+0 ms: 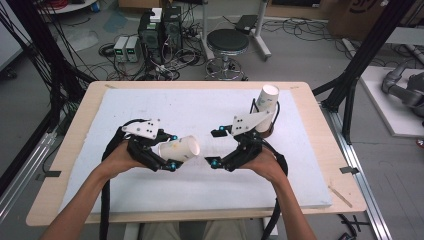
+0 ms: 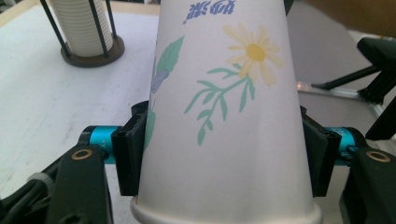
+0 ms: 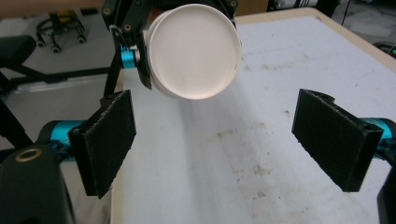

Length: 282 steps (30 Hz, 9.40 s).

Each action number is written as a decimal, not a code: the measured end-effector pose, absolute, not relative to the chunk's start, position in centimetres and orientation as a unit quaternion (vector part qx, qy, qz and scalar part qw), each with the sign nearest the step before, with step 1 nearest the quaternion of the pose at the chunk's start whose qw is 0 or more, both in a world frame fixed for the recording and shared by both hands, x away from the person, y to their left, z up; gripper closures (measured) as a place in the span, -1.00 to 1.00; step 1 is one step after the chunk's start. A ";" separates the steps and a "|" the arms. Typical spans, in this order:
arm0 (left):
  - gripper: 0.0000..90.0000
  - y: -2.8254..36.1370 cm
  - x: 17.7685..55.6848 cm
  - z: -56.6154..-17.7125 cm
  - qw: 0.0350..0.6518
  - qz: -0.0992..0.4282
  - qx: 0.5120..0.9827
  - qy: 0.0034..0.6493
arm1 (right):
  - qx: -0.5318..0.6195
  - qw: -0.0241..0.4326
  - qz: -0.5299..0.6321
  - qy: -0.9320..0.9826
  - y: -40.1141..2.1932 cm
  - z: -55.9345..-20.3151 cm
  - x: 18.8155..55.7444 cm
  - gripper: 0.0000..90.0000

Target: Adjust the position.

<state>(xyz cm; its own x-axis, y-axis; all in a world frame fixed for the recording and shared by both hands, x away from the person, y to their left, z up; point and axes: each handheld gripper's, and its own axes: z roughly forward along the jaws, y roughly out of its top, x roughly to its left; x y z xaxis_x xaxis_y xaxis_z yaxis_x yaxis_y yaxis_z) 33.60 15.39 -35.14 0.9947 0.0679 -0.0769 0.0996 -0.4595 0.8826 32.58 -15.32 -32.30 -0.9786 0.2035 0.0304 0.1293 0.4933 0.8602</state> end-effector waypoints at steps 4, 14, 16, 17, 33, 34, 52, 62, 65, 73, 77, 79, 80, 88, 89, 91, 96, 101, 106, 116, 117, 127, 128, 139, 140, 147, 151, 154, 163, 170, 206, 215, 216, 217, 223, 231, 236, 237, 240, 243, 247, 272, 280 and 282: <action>-0.28 15.3 33.5 -34.9 0.488 -0.013 0.871 0.048 | 0.096 0.050 0.466 0.878 -15.0 -32.2 32.6 -0.69; -0.28 14.8 33.4 -34.1 0.416 -0.018 0.907 0.062 | 0.077 0.053 0.386 0.918 -13.7 -32.1 32.8 -0.69; -0.28 14.6 33.3 -34.1 0.401 -0.018 0.914 0.062 | 0.074 0.053 0.373 0.923 -13.4 -32.1 32.8 -0.69; -0.28 14.5 33.3 -34.1 0.393 -0.017 0.917 0.057 | 0.071 0.055 0.368 0.926 -13.3 -32.1 32.9 -0.69; -0.27 12.9 33.0 -33.6 0.322 -0.011 0.945 0.054 | 0.053 0.048 0.300 0.951 -11.8 -32.6 33.0 -0.69; -0.27 12.8 33.1 -33.6 0.316 -0.008 0.947 0.048 | 0.051 0.049 0.299 0.952 -11.7 -32.6 33.0 -0.69; -0.27 10.6 33.0 -33.8 0.308 -0.010 0.951 0.037 | 0.032 0.042 0.284 0.957 -10.7 -33.3 33.2 -0.69; -0.27 9.8 33.0 -33.8 0.310 -0.013 0.950 0.037 | 0.031 0.038 0.282 0.958 -10.1 -33.4 33.0 -0.69; -0.27 9.5 33.0 -33.8 0.312 -0.014 0.949 0.034 | 0.024 0.038 0.287 0.957 -9.9 -33.4 33.0 -0.69; -0.27 9.3 33.1 -33.7 0.309 -0.014 0.951 0.029 | 0.025 0.033 0.290 0.956 -9.4 -33.4 32.9 -0.67; -0.27 9.3 33.0 -33.7 0.313 -0.013 0.949 0.032 | 0.022 0.028 0.291 0.956 -9.3 -33.4 32.8 -0.65; -0.27 9.4 33.0 -33.7 0.311 -0.013 0.950 0.031 | 0.021 0.028 0.293 0.955 -9.3 -33.4 32.8 -0.62; -0.27 9.3 33.0 -33.7 0.310 -0.012 0.950 0.030 | 0.020 0.027 0.294 0.955 -9.3 -33.4 32.8 -0.56; -0.25 9.3 33.0 -33.9 0.307 -0.014 0.951 0.023 | 0.008 0.019 0.298 0.954 -9.3 -33.4 32.7 -0.19; -0.24 9.3 33.0 -33.8 0.308 -0.015 0.951 0.023 | 0.007 0.019 0.300 0.954 -9.3 -33.4 32.7 -0.18; -0.23 9.3 33.0 -33.8 0.309 -0.014 0.951 0.023 | 0.005 0.019 0.300 0.954 -9.3 -33.3 32.7 -0.17; -0.27 9.3 33.1 -33.8 0.310 -0.016 0.950 0.024 | 0.005 0.021 0.302 0.953 -9.4 -33.3 32.7 -0.17; -0.72 9.3 33.3 -34.0 0.324 -0.023 0.945 0.039 | 0.003 0.016 0.300 0.954 -9.3 -33.4 32.6 -0.17; -0.82 9.6 33.3 -34.1 0.339 -0.029 0.940 0.039 | 0.005 0.016 0.299 0.954 -9.4 -33.4 32.6 -0.17; -0.82 10.3 33.5 -33.5 0.372 -0.020 0.927 0.046 | 0.007 0.017 0.301 0.953 -9.5 -33.4 32.6 -0.17; -0.82 10.3 33.5 -33.4 0.376 -0.021 0.925 0.050 | 0.008 0.016 0.301 0.953 -9.5 -33.4 32.6 -0.17; -0.82 11.5 33.7 -31.8 0.430 -0.010 0.900 0.064 | 0.013 0.017 0.304 0.953 -9.8 -33.7 32.6 -0.17; -0.82 11.6 33.7 -31.8 0.431 -0.008 0.900 0.063 | 0.014 0.017 0.305 0.952 -9.9 -33.8 32.6 -0.17; -0.82 13.1 33.4 -32.5 0.481 -0.002 0.872 0.088 | 0.028 0.024 0.340 0.940 -11.0 -34.3 32.5 -0.17; -0.82 13.3 33.4 -32.5 0.487 -0.001 0.869 0.089 | 0.028 0.023 0.343 0.939 -11.1 -34.4 32.5 -0.17; -0.82 14.5 33.0 -33.1 0.512 -0.001 0.853 0.097 | 0.036 0.023 0.359 0.932 -11.7 -34.9 32.3 -0.17; -0.82 15.1 32.7 -33.9 0.524 0.000 0.845 0.106 | 0.045 0.024 0.377 0.925 -12.1 -35.3 32.2 -0.17; -0.82 15.4 32.5 -34.7 0.536 -0.004 0.837 0.106 | 0.050 0.026 0.392 0.918 -12.4 -35.5 32.1 -0.17; -0.82 16.1 32.1 -36.5 0.551 -0.004 0.827 0.111 | 0.062 0.029 0.425 0.902 -12.9 -36.1 31.8 -0.17; -0.82 16.6 31.8 -37.3 0.564 -0.002 0.818 0.115 | 0.071 0.031 0.450 0.890 -13.3 -36.7 31.6 -0.17; -0.81 16.2 31.5 -40.6 0.634 -0.003 0.765 0.113 | 0.073 0.046 0.532 0.842 -14.1 -38.2 30.6 -0.17; -0.81 15.7 31.6 -40.6 0.641 -0.005 0.760 0.106 | 0.069 0.049 0.540 0.837 -14.0 -38.2 30.5 -0.17; -0.81 15.6 31.6 -40.6 0.641 -0.006 0.760 0.108 | 0.070 0.047 0.539 0.838 -14.0 -38.2 30.5 -0.17; -0.81 15.5 31.6 -40.6 0.643 -0.008 0.758 0.107 | 0.069 0.050 0.540 0.838 -14.0 -38.2 30.5 -0.17; -0.81 14.8 31.7 -40.5 0.644 -0.012 0.758 0.099 | 0.066 0.047 0.541 0.837 -13.9 -38.3 30.5 -0.17; -0.79 13.6 31.8 -40.3 0.652 -0.015 0.753 0.090 | 0.062 0.043 0.544 0.836 -13.8 -38.3 30.4 -0.17; -0.75 13.4 31.9 -40.1 0.657 -0.017 0.749 0.085 | 0.060 0.044 0.544 0.836 -13.7 -38.4 30.4 -0.17; -0.75 13.4 31.9 -40.1 0.657 -0.017 0.749 0.085 | 0.059 0.043 0.545 0.835 -13.7 -38.4 30.4 -0.17; -0.74 13.3 31.9 -40.1 0.656 -0.021 0.750 0.083 | 0.057 0.042 0.545 0.836 -13.7 -38.4 30.4 -0.17; -0.72 13.2 31.9 -39.9 0.659 -0.024 0.747 0.082 | 0.056 0.042 0.545 0.835 -13.6 -38.4 30.4 -0.17; -0.70 13.0 32.0 -39.7 0.655 -0.030 0.751 0.076 | 0.055 0.040 0.545 0.836 -13.5 -38.5 30.4 -0.17; -0.28 13.4 31.7 -39.4 0.657 -0.036 0.752 0.046 | 0.046 0.039 0.542 0.838 -13.6 -38.5 30.4 -0.16; -0.25 13.4 31.7 -39.4 0.656 -0.035 0.753 0.044 | 0.043 0.041 0.540 0.840 -13.6 -38.5 30.3 -0.17; -0.25 13.4 31.7 -39.4 0.655 -0.034 0.754 0.043 | 0.041 0.041 0.540 0.840 -13.5 -38.5 30.3 -0.18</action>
